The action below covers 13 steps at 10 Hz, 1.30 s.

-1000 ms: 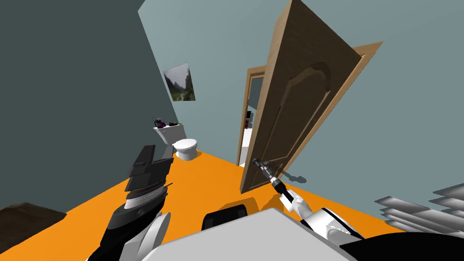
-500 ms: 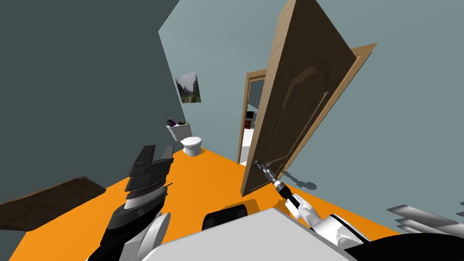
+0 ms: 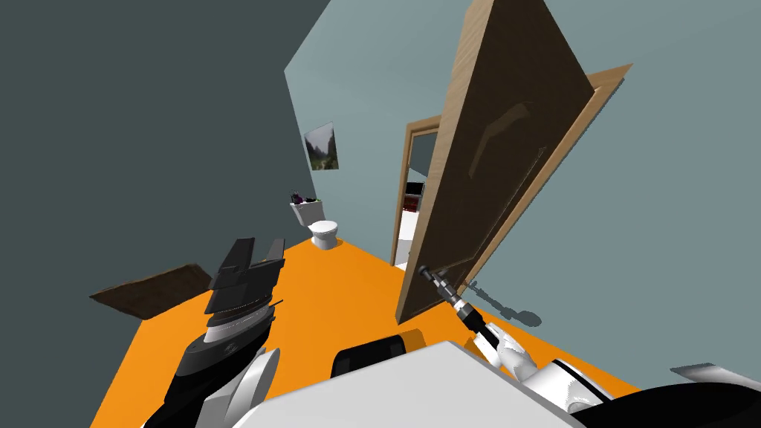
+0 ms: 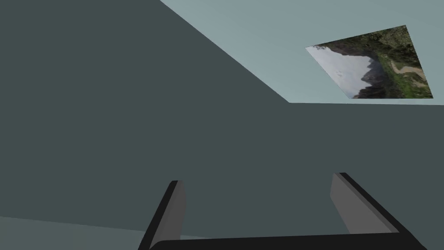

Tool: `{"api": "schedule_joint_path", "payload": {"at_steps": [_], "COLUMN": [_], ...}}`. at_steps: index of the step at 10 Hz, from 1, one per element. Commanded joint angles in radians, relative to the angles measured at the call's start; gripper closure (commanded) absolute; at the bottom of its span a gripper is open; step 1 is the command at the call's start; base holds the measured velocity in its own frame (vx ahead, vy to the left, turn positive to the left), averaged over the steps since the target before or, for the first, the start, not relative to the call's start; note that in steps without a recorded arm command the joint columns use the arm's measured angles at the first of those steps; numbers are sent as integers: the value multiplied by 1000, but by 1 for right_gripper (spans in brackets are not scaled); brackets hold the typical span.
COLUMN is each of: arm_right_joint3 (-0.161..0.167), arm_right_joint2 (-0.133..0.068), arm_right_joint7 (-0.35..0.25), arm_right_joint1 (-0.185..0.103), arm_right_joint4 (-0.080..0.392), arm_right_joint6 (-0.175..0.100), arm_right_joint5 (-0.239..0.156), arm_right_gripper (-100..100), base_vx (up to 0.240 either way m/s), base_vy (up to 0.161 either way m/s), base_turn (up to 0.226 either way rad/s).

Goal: Pull the door open

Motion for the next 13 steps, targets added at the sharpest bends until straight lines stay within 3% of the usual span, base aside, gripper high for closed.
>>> {"api": "schedule_joint_path", "payload": {"at_steps": [1,6,7,13], "arm_right_joint3": [-1,-3,2,0], "arm_right_joint2": [-7,-24,-18,-25], "arm_right_joint7": [-1,-9,-10,-11], "arm_right_joint1": [3,23,16,18], "arm_right_joint4": [25,49,59,87], "arm_right_joint6": [-34,-88,-85,-122], "arm_right_joint5": [2,4,6,8], "arm_right_gripper": [100,100,100,100], "base_vx": [-213,-185,-74,-179], "base_vy": [-112,-91,-40,-85], "base_turn": [184,143,33,168]}}
